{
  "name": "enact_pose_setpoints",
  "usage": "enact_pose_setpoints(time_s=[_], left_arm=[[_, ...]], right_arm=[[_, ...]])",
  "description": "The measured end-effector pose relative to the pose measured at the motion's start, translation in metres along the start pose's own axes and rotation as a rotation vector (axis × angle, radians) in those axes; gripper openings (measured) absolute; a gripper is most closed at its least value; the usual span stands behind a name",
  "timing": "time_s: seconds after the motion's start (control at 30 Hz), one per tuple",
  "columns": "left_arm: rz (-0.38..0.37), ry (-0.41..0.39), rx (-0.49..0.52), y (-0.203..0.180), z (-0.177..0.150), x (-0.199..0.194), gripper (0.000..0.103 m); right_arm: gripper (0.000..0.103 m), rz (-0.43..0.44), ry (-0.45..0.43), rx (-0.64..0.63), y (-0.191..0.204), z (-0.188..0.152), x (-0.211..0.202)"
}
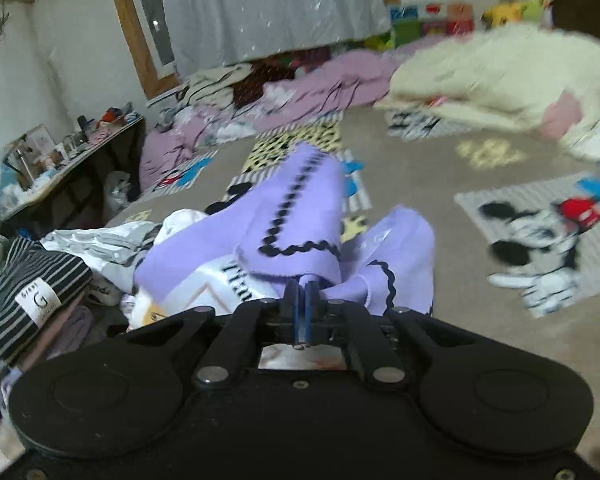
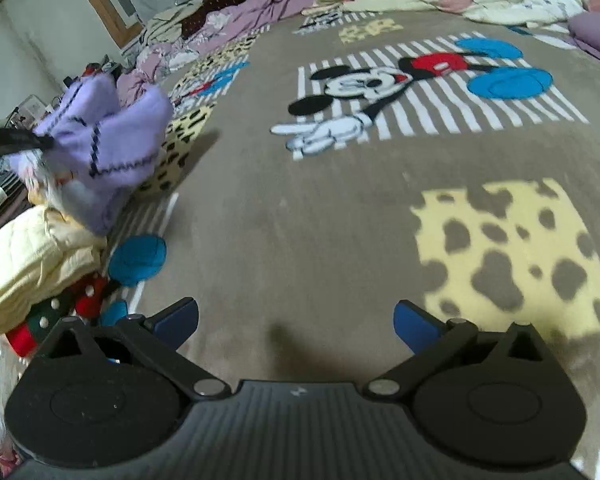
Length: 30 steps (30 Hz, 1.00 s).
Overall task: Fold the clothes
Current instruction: 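Reach the left tool to the lavender sweatshirt and grasp its trimmed edge, then lift the lavender sweatshirt with the left tool and lay it on the bed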
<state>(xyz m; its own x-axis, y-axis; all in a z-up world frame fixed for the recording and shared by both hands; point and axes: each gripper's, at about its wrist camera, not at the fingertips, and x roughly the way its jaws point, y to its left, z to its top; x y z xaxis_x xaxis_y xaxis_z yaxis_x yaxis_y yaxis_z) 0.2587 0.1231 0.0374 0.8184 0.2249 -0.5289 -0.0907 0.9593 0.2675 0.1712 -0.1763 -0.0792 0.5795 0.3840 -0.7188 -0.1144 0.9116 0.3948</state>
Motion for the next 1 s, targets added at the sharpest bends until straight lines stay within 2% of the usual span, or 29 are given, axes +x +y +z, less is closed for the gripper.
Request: enact_pose_setpoints(time_s=[0.03, 0.1, 0.13, 0.17, 0.2, 0.37, 0.47, 0.6, 0.63, 0.7, 0.77, 0.8, 0.83, 0.87, 0.9, 0.93, 1.0], left_arm=[[-0.012, -0.009, -0.005, -0.001, -0.001, -0.009, 0.0], [-0.022, -0.009, 0.014, -0.001, -0.008, -0.014, 0.009], [-0.004, -0.011, -0.002, 0.007, -0.01, -0.008, 0.026], [0.014, -0.012, -0.019, 0.014, -0.013, -0.003, 0.061], [0.031, -0.014, -0.037, 0.022, -0.016, 0.002, 0.072], [0.034, -0.009, -0.168, 0.07, -0.022, 0.015, 0.07], [-0.04, -0.018, -0.155, 0.068, -0.017, 0.018, 0.07], [-0.14, -0.023, 0.035, 0.013, -0.004, 0.032, 0.074], [-0.142, -0.022, 0.1, -0.003, -0.002, 0.037, 0.075], [-0.116, -0.01, 0.248, -0.036, -0.002, 0.052, 0.077], [-0.051, 0.032, 0.385, -0.062, -0.004, 0.077, 0.079], [-0.014, 0.067, 0.433, -0.073, -0.008, 0.091, 0.079], [0.003, 0.098, 0.466, -0.078, -0.013, 0.101, 0.073], [0.021, 0.128, 0.499, -0.082, -0.018, 0.111, 0.038], [0.034, 0.159, 0.526, -0.086, -0.023, 0.12, 0.009], [0.015, 0.184, 0.512, -0.085, -0.027, 0.121, 0.002], [-0.011, 0.158, 0.474, -0.081, -0.03, 0.11, 0.0]], right_arm=[[0.103, -0.004, 0.0, 0.002, -0.001, -0.002, -0.003], [0.103, -0.007, -0.008, 0.007, -0.002, -0.004, -0.013], [0.103, -0.004, -0.016, 0.01, -0.003, -0.004, -0.019], [0.103, -0.005, -0.026, 0.011, -0.005, -0.005, -0.025], [0.103, -0.006, -0.035, 0.012, -0.006, -0.006, -0.03], [0.103, -0.023, -0.065, 0.029, -0.021, -0.009, -0.052], [0.103, -0.042, -0.052, 0.057, -0.036, -0.011, -0.049], [0.103, -0.058, -0.019, 0.079, -0.047, -0.015, -0.034], [0.103, -0.059, -0.01, 0.081, -0.047, -0.017, -0.03], [0.103, -0.061, 0.004, 0.077, -0.046, -0.019, -0.023], [0.103, -0.061, 0.018, 0.072, -0.043, -0.023, -0.019], [0.103, -0.062, 0.026, 0.069, -0.042, -0.025, -0.017], [0.103, -0.062, 0.034, 0.066, -0.041, -0.028, -0.016], [0.103, -0.062, 0.042, 0.063, -0.04, -0.03, -0.016], [0.103, -0.063, 0.048, 0.059, -0.04, -0.032, -0.016], [0.103, -0.064, 0.052, 0.055, -0.041, -0.034, -0.016], [0.103, -0.058, 0.049, 0.053, -0.044, -0.036, -0.021]])
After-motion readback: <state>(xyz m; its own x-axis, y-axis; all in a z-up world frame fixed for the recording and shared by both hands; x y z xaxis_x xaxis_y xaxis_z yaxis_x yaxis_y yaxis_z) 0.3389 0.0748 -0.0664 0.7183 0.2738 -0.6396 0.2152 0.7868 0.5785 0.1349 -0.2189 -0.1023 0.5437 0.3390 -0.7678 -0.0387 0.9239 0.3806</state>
